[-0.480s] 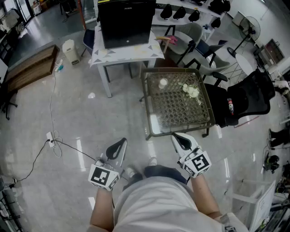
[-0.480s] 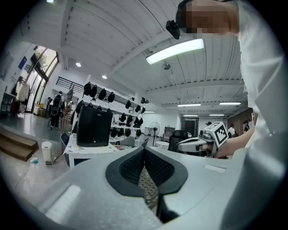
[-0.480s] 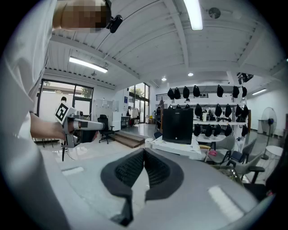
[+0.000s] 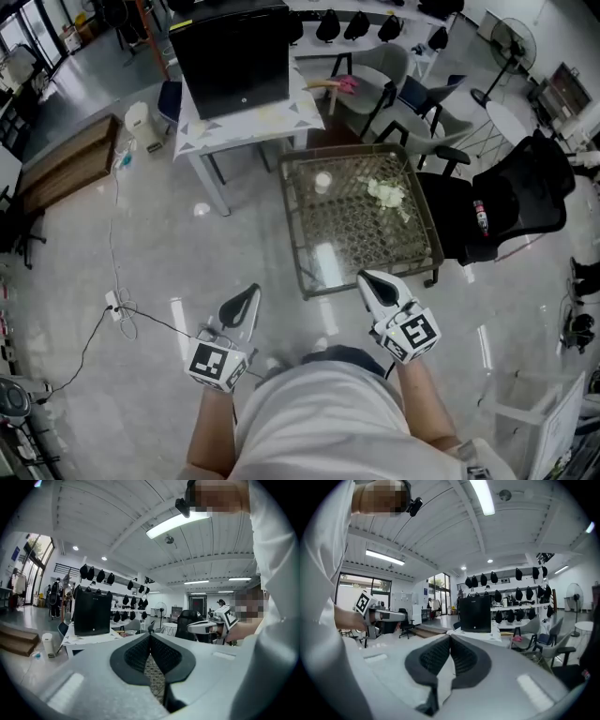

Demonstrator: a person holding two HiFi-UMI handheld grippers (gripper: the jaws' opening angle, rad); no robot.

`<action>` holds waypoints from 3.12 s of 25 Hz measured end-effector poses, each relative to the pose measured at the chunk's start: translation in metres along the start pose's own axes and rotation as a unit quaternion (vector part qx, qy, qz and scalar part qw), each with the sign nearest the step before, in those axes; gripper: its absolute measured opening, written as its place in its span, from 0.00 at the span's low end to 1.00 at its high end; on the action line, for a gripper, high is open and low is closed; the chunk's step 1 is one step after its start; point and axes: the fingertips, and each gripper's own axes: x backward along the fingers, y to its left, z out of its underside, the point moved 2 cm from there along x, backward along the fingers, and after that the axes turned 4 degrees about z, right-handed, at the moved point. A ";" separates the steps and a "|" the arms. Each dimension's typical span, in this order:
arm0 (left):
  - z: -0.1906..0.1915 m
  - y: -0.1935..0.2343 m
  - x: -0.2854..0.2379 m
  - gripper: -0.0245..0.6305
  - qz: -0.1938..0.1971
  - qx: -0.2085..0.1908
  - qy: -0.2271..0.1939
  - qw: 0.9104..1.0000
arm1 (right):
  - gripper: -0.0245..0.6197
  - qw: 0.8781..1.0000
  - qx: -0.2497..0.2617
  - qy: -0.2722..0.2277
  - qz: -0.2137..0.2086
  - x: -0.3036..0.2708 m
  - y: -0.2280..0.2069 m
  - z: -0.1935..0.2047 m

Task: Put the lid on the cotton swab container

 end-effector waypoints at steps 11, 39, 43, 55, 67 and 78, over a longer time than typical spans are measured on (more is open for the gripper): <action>0.013 -0.014 -0.070 0.05 -0.019 -0.006 0.049 0.999 | 0.04 0.999 -0.038 -0.012 0.014 0.004 -0.084 0.019; 0.024 0.262 -0.134 0.05 0.092 0.021 0.091 0.991 | 0.04 0.990 -0.073 0.032 0.120 -0.246 -0.066 0.007; 0.026 0.305 -0.131 0.05 0.100 0.029 0.093 0.990 | 0.04 0.988 -0.058 0.046 0.139 -0.283 -0.057 0.008; 0.044 0.337 -0.165 0.05 0.140 0.055 0.105 0.983 | 0.04 0.977 -0.053 0.089 0.185 -0.309 -0.074 0.017; 0.065 0.338 -0.274 0.05 0.178 0.048 0.157 0.970 | 0.05 0.961 -0.077 0.146 0.220 -0.327 -0.170 0.081; 0.091 0.327 -0.351 0.05 0.186 0.052 0.214 0.958 | 0.13 0.950 -0.091 0.225 0.196 -0.355 -0.245 0.158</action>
